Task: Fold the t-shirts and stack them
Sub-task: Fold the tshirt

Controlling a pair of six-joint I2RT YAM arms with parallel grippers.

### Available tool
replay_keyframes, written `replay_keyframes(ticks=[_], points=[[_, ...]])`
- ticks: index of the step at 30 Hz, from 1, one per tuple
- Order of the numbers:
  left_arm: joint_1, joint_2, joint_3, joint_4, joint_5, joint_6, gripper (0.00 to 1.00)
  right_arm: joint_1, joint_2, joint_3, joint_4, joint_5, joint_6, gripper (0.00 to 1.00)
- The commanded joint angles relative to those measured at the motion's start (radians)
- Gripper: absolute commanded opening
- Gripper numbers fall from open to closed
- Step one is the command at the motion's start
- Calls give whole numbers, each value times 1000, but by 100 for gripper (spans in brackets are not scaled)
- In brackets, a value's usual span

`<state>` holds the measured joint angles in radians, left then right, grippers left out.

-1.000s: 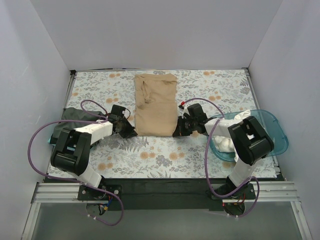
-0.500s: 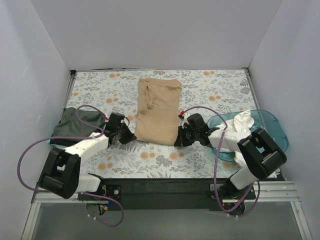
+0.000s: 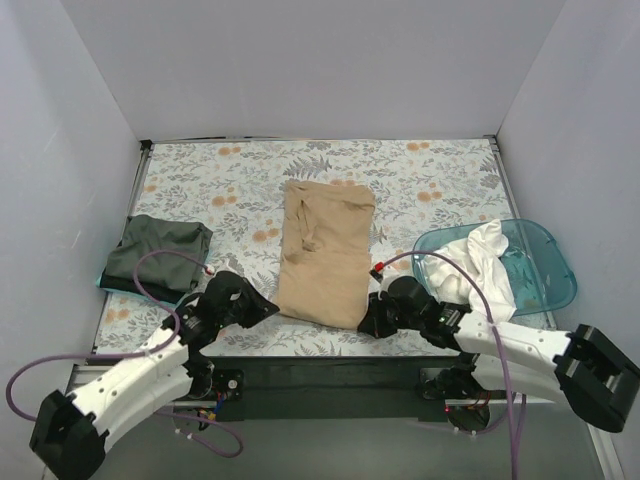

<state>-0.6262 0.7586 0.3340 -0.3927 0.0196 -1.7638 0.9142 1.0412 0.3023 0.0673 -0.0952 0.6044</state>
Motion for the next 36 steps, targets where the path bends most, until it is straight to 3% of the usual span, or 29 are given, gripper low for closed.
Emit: replay_keyframes(ticks=[1, 6, 11, 18, 22, 26, 31, 36], points=[[-29, -183, -35, -57, 38, -63, 0, 44, -108, -32, -61, 22, 64, 1], [-38, -260, 2, -138, 126, -66, 0, 136, -204, 10, -142, 22, 100, 1], [-40, -286, 100, -265, 21, -43, 0, 172, -256, 98, -223, 90, 71, 1], [-40, -177, 223, -187, -104, 7, 0, 167, -257, 296, -351, 336, -31, 1], [-38, -56, 290, -89, -151, 18, 0, 102, -221, 386, -365, 373, -125, 1], [-40, 30, 353, -5, -231, 29, 0, -9, -132, 481, -365, 310, -201, 1], [-33, 169, 476, -60, -400, 1, 0, -151, -47, 566, -357, 215, -253, 1], [-6, 332, 595, -78, -457, 23, 0, -282, 17, 607, -320, 59, -296, 1]])
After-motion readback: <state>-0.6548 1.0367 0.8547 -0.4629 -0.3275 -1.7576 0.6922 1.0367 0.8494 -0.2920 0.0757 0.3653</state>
